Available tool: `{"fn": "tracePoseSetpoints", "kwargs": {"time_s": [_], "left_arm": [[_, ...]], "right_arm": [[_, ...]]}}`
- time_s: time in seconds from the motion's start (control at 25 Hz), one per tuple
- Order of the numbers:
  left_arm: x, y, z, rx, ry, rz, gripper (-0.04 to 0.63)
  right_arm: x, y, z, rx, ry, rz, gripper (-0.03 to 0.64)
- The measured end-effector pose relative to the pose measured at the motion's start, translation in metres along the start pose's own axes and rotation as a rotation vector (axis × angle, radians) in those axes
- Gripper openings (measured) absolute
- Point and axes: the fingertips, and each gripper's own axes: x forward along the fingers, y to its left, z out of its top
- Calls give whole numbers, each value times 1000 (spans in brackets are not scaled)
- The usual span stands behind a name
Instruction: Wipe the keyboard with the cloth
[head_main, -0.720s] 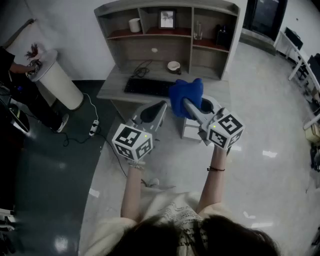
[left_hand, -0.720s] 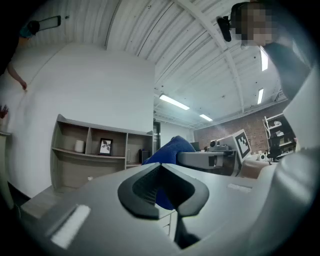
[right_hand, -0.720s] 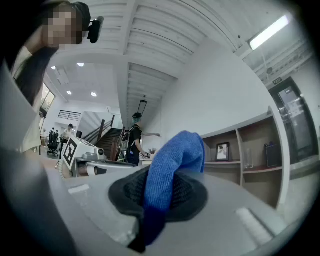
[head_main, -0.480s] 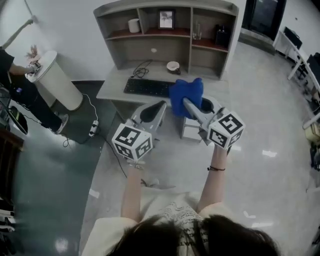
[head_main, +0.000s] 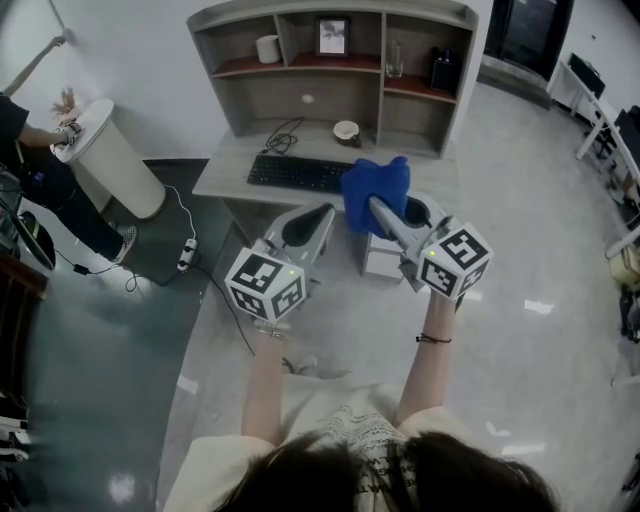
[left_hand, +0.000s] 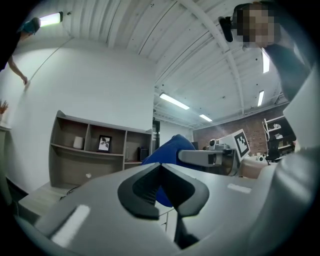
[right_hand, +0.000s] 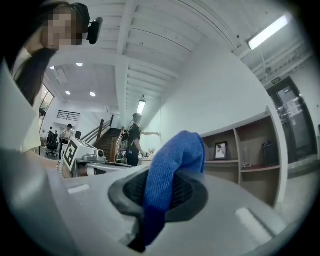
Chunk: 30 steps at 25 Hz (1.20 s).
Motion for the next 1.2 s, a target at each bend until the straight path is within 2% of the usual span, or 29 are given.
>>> {"fn": "tracePoseSetpoints", "kwargs": {"time_s": [0.32, 0.64, 1.2], "left_arm": [[-14, 2, -14, -23, 33, 40, 3], [-18, 29, -18, -42, 42, 62, 3], [13, 84, -42, -91, 73, -11, 3]], "right_arm": [[2, 0, -15, 47, 20, -12, 58], [25, -6, -20, 74, 13, -11, 58], [67, -39, -45, 101, 47, -90, 58]]}}
